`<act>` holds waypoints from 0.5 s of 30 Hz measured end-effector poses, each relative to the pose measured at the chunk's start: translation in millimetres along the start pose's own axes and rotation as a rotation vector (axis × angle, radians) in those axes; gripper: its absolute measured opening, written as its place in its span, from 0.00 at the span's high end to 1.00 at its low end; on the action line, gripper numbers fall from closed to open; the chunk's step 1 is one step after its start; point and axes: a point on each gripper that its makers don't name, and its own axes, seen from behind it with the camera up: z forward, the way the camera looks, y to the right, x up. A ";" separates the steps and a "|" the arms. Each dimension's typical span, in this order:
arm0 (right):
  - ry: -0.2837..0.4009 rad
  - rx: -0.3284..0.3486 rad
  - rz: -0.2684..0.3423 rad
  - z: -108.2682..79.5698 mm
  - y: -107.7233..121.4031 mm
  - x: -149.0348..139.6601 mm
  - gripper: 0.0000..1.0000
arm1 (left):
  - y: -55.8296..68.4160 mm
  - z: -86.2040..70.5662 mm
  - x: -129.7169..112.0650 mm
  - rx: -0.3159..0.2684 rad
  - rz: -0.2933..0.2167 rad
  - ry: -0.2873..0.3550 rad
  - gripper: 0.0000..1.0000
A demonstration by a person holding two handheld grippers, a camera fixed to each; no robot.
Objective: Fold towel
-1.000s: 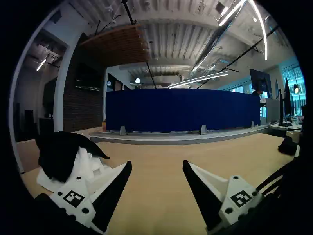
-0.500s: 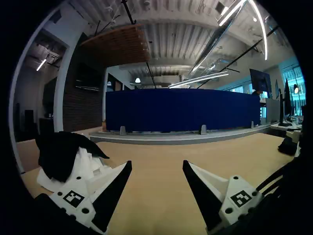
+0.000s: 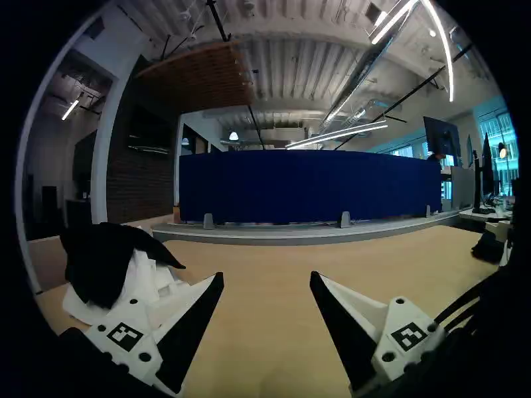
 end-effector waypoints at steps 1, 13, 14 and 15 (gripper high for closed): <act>0.000 0.000 0.000 -0.2 0.0 0.0 0.00 | -0.1 -0.2 0.0 0.000 0.000 0.000 0.04; 0.000 0.000 0.000 -1.5 0.3 -0.7 0.00 | -0.1 -0.6 -0.3 -0.001 0.000 0.000 0.04; 0.000 0.000 0.000 -1.5 0.5 -0.8 0.00 | -0.1 -0.4 -0.3 -0.001 0.000 0.000 0.04; 0.000 0.000 0.000 -1.4 0.6 -0.9 0.00 | -0.1 -0.2 -0.3 -0.001 -0.001 0.000 0.04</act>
